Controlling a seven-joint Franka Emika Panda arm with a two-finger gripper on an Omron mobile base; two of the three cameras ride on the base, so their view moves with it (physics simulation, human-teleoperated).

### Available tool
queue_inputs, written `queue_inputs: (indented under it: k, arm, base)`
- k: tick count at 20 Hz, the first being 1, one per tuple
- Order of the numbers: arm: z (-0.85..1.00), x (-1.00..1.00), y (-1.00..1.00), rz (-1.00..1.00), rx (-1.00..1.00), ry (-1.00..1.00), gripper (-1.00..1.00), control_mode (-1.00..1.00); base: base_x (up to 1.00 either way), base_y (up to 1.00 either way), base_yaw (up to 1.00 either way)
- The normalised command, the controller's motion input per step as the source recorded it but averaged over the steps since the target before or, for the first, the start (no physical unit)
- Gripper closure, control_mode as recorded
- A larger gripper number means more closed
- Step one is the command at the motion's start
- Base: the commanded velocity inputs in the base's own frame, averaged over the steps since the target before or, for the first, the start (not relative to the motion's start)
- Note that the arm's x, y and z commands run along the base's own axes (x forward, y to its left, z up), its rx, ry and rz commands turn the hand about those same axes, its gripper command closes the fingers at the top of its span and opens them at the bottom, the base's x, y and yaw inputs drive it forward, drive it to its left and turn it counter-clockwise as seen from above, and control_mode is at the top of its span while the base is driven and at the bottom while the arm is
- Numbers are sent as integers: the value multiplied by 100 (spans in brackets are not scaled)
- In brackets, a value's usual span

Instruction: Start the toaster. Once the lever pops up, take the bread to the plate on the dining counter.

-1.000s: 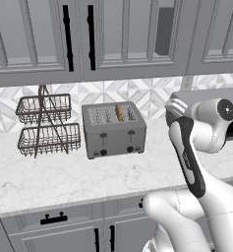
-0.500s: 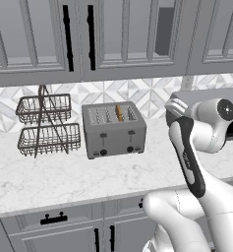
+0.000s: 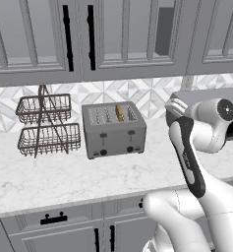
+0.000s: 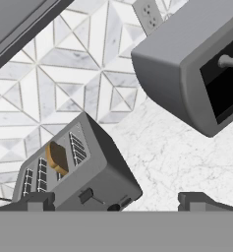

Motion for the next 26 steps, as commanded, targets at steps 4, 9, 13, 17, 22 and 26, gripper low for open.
queue_inputs:
  k: [4, 9, 13, 17, 22, 26]
  arm:
    - [0, 0, 0, 0, 0, 0, -100, -100]
    - [0, 0, 0, 0, 0, 0, -100, -100]
    - [0, 0, 0, 0, 0, 0, -100, -100]
    - [0, -6, 0, 0, 0, -2, -100, -100]
    - [26, -14, 56, 0, -2, -11, -100, -100]
    - [62, 0, 92, 1, -17, 0, -100, -100]
  base:
    - [0, 0, 0]
    - [0, 0, 0]
    - [0, 0, 0]
    - [0, 0, 0]
    - [0, 0, 0]
    - [0, 0, 0]
